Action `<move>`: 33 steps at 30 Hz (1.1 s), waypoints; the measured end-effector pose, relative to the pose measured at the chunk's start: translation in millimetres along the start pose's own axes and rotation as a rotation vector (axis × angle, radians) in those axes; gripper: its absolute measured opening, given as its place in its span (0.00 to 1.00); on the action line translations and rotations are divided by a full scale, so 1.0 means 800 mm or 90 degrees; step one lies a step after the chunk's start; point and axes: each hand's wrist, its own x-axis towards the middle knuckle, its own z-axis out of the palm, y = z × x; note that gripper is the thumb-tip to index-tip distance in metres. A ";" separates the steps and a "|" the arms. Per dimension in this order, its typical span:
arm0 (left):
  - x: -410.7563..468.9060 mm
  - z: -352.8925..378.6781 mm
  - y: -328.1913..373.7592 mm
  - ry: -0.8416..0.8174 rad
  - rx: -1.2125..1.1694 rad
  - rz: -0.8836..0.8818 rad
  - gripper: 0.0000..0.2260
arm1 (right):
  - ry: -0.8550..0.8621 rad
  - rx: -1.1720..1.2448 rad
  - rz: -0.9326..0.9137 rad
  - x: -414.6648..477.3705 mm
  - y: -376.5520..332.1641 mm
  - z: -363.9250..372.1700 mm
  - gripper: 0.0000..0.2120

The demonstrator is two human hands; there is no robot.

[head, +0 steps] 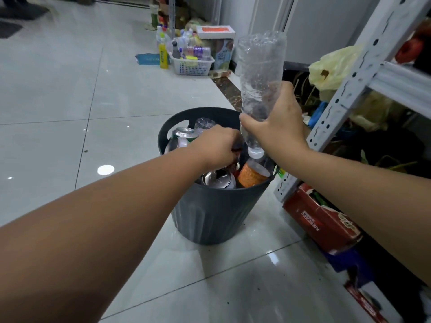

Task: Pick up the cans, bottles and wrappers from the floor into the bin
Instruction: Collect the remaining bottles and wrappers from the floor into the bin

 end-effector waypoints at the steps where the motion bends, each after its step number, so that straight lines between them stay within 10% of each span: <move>1: -0.002 0.002 -0.004 -0.014 -0.004 -0.019 0.13 | 0.005 0.000 0.007 0.000 0.000 0.002 0.25; 10: -0.013 -0.028 -0.048 0.193 -0.093 -0.211 0.18 | -0.061 -0.056 0.052 -0.001 0.004 0.019 0.32; 33: -0.082 -0.043 -0.012 0.244 0.026 -0.219 0.14 | -0.294 -0.252 0.081 -0.081 0.056 -0.008 0.31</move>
